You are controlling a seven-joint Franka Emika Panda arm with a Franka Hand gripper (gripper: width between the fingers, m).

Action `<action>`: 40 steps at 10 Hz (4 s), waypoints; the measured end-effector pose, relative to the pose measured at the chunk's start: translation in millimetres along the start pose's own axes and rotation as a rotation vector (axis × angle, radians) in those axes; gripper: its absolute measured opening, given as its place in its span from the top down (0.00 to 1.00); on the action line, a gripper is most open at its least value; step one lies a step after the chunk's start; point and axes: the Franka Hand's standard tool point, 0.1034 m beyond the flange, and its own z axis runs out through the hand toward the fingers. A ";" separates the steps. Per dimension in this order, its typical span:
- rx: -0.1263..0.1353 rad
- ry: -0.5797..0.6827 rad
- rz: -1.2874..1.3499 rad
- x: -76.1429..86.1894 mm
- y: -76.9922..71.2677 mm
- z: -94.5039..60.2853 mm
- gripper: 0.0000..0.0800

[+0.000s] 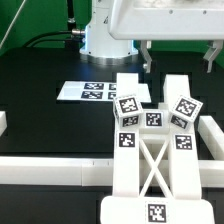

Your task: Assemble chair

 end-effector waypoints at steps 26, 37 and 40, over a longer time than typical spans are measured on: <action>-0.035 0.163 0.008 13.1 29.1 7.4 0.19; -0.051 0.247 0.035 20.7 26.8 6.2 0.19; 0.010 -0.017 0.180 15.2 32.9 -16.7 0.19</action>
Offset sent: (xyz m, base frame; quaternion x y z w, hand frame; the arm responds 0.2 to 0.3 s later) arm 0.0000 0.0000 0.0000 0.0000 0.0000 0.0000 1.0000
